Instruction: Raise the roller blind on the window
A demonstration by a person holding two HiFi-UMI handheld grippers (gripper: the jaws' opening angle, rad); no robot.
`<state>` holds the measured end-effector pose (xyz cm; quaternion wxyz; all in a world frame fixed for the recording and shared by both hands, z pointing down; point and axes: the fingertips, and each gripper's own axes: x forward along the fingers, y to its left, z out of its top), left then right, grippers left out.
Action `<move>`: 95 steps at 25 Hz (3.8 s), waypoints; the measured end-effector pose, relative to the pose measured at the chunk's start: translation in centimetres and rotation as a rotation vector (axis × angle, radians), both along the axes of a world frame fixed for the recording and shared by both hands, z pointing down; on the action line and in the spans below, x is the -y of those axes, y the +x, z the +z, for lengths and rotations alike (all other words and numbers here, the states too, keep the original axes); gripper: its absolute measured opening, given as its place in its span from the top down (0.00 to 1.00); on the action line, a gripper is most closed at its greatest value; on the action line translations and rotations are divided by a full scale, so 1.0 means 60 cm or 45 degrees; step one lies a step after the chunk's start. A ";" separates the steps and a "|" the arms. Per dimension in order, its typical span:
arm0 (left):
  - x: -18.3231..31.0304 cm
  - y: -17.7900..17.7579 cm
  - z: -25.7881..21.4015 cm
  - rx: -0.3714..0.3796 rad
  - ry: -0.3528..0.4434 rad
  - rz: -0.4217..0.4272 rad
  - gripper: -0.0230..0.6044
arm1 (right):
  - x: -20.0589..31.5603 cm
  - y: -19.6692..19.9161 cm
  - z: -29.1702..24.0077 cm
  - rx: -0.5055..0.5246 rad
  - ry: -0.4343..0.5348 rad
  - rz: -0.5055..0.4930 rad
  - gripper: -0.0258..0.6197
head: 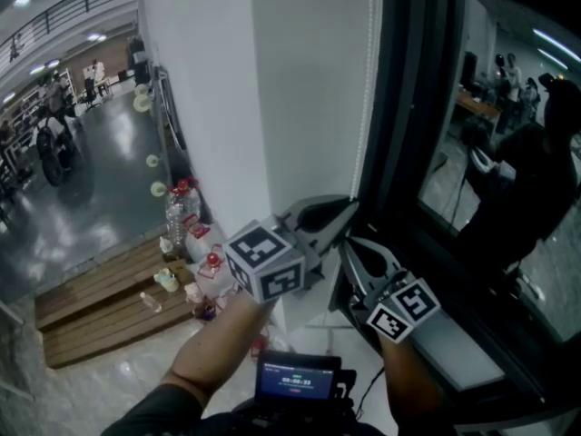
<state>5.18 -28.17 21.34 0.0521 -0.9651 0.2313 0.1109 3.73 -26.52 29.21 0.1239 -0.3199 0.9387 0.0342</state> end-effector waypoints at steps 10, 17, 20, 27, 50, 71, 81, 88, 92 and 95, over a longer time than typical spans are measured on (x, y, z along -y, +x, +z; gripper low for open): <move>0.004 0.003 0.097 0.032 -0.109 0.000 0.96 | 0.007 0.002 0.091 -0.049 -0.132 0.013 0.95; 0.011 0.000 0.154 0.072 -0.149 -0.033 0.96 | 0.015 -0.001 0.144 -0.081 -0.193 0.028 0.95; 0.014 0.000 0.177 0.090 -0.176 -0.044 0.96 | 0.018 -0.002 0.166 -0.101 -0.223 0.035 0.95; 0.020 0.002 0.249 0.149 -0.258 -0.064 0.96 | 0.020 -0.001 0.234 -0.144 -0.356 0.061 0.95; 0.009 0.011 0.269 0.132 -0.274 -0.021 0.96 | 0.010 0.022 -0.021 -0.062 -0.012 0.055 0.77; -0.025 -0.008 0.262 0.097 -0.244 -0.002 0.97 | 0.005 -0.001 -0.047 0.041 -0.011 0.010 0.93; -0.007 -0.068 0.234 0.112 -0.222 -0.232 0.75 | 0.011 0.013 -0.044 -0.034 0.025 0.128 0.79; -0.012 -0.103 0.218 0.132 -0.217 -0.361 0.77 | 0.003 0.026 -0.028 -0.081 0.009 0.176 0.79; -0.026 -0.119 0.220 0.154 -0.208 -0.379 0.97 | -0.004 0.033 -0.012 -0.107 -0.010 0.202 0.80; -0.040 -0.126 0.224 0.159 -0.222 -0.372 0.98 | -0.012 0.037 0.003 -0.110 -0.030 0.220 0.83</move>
